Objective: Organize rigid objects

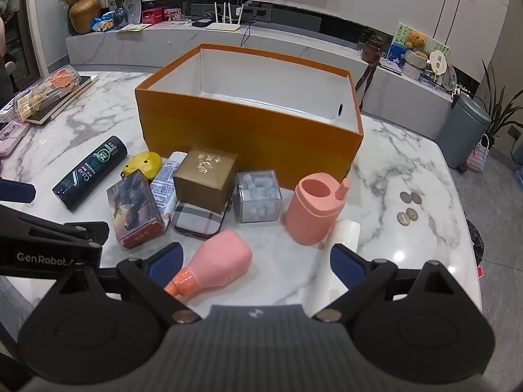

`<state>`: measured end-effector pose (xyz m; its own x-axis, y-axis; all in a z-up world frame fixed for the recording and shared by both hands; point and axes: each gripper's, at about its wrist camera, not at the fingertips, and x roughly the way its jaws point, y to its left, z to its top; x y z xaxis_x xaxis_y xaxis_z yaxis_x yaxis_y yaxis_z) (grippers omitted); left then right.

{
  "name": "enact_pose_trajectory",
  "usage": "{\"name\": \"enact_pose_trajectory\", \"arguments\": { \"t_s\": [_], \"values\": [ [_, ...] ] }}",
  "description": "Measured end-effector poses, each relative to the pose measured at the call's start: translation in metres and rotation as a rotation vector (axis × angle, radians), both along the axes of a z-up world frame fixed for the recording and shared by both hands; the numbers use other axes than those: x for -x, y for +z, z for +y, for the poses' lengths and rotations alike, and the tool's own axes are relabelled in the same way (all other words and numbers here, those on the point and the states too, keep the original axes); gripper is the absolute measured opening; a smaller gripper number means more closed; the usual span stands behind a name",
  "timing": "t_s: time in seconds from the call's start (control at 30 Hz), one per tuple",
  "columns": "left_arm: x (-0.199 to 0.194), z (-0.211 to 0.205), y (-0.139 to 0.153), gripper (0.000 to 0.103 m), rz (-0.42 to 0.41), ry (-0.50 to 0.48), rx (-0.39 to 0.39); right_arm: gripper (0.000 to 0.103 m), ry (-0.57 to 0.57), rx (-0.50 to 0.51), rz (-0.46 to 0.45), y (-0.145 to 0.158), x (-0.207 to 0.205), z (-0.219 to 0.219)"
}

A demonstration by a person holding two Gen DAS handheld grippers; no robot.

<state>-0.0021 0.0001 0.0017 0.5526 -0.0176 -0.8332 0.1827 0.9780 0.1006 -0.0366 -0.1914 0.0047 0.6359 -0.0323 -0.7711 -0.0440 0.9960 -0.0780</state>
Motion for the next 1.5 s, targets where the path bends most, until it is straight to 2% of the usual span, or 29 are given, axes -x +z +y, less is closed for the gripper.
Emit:
{"name": "enact_pose_trajectory", "arguments": {
  "t_s": [0.97, 1.07, 1.2, 1.5],
  "values": [
    [-0.0004, 0.0006, -0.0002, 0.103, 0.002, -0.001, 0.000, 0.096, 0.001, -0.002, -0.002, 0.0010, 0.0009, -0.0004],
    [-0.0012, 0.0012, -0.0012, 0.103, 0.007, 0.002, 0.017, 0.096, 0.002, -0.003, -0.002, 0.0008, 0.0010, -0.0008],
    [-0.0026, 0.0072, -0.0040, 0.103, 0.034, 0.017, 0.079, 0.096, 0.002, -0.007, -0.004, 0.0015, -0.0001, -0.0005],
    [-0.0018, 0.0049, 0.0031, 0.103, -0.003, -0.015, 0.091, 0.096, -0.006, -0.018, -0.008, 0.0043, -0.0002, -0.0039]
  ]
}}
